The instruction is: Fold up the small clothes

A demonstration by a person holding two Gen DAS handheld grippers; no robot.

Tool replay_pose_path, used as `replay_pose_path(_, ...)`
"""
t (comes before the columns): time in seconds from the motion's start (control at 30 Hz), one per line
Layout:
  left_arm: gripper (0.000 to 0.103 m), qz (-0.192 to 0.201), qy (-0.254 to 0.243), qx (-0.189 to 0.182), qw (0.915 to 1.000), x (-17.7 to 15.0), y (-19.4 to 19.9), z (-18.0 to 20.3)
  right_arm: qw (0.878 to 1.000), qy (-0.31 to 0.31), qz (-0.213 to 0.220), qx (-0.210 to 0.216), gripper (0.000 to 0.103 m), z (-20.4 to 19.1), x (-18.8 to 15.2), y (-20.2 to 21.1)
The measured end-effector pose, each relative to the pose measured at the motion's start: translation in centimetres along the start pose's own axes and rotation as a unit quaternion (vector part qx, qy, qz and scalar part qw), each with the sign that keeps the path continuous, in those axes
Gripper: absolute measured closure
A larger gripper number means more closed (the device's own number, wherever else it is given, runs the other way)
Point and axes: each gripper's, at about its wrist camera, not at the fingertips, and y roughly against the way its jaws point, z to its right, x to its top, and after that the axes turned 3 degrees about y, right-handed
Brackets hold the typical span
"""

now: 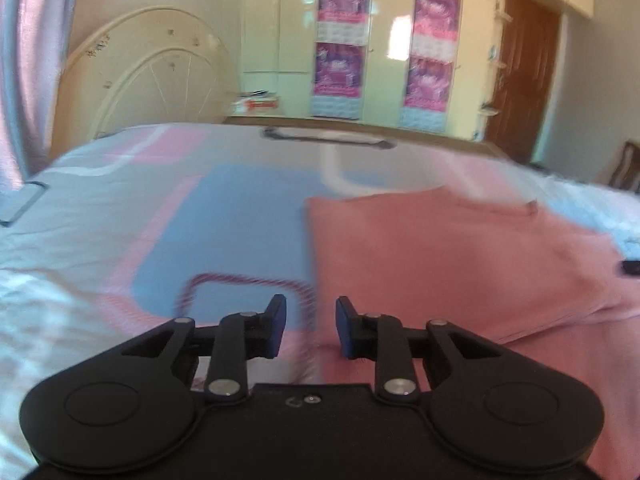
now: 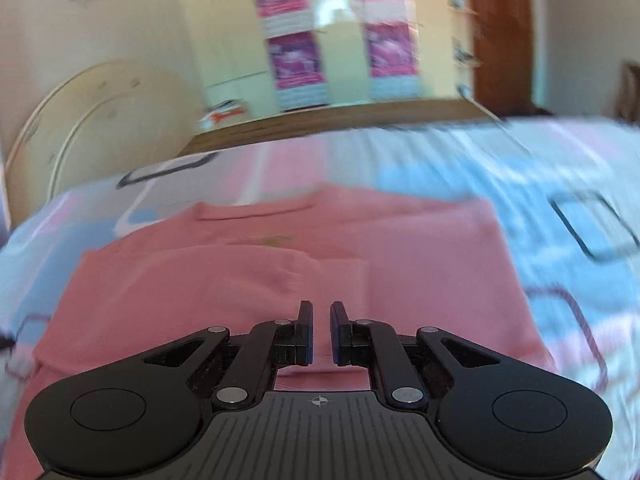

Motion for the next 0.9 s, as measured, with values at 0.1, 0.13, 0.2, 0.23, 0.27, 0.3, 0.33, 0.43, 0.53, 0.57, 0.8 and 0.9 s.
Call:
replay_pose_path(0.1,0.074,-0.029,-0.029,-0.012,0.9991,0.0,-2.6,3.0,0.999,0.03,-0.017,0.006,0.093,-2.0,-0.4,-1.7)
replay_pose_path(0.13,0.072,-0.042,-0.031,-0.016,0.9985,-0.3,-3.6,3.4,0.999,0.039,-0.033,0.003,0.093,-2.4,-0.8,-2.5)
replay_pose_path(0.2,0.072,-0.085,-0.039,-0.01,0.9956,-1.3,-5.3,3.7,0.994,0.073,-0.076,-0.019,0.093,-2.8,-2.1,-3.8)
replay_pose_path(0.23,0.072,-0.077,-0.047,-0.016,0.9958,-1.6,-5.2,3.6,0.993,0.092,-0.073,-0.02,0.093,-2.9,-2.7,-3.5)
replay_pose_path(0.27,0.072,-0.076,-0.052,-0.021,0.9955,-1.7,-5.1,3.4,0.992,0.103,-0.077,-0.019,0.093,-2.9,-3.0,-3.1)
replay_pose_path(0.3,0.071,-0.077,-0.05,-0.025,0.9954,-1.6,-5.0,3.1,0.991,0.105,-0.08,-0.016,0.093,-2.7,-3.0,-2.8)
replay_pose_path(0.33,0.071,-0.08,-0.048,-0.028,0.9953,-1.3,-5.0,2.9,0.991,0.104,-0.081,-0.012,0.092,-2.6,-2.9,-2.5)
replay_pose_path(0.43,0.072,-0.064,-0.052,-0.022,0.9963,0.1,-5.3,2.9,0.995,0.086,-0.045,-0.004,0.092,-2.3,-1.8,-1.8)
replay_pose_path(0.53,0.072,-0.063,-0.063,-0.024,0.9957,2.2,-7.4,3.2,0.996,0.079,-0.032,-0.001,0.092,-3.0,0.2,-3.4)
replay_pose_path(0.57,0.07,-0.057,-0.072,-0.024,0.9955,3.1,-8.3,3.4,0.997,0.076,-0.032,0.003,0.092,-3.5,1.0,-4.1)
replay_pose_path(0.8,0.064,-0.083,-0.062,-0.02,0.9944,7.9,-17.2,0.6,0.995,0.07,-0.065,-0.026,0.093,-3.2,3.9,-10.7)
replay_pose_path(0.9,0.066,-0.085,-0.006,-0.013,0.9963,9.2,-17.7,-1.9,0.996,0.06,-0.062,-0.019,0.093,-2.2,3.6,-10.7)
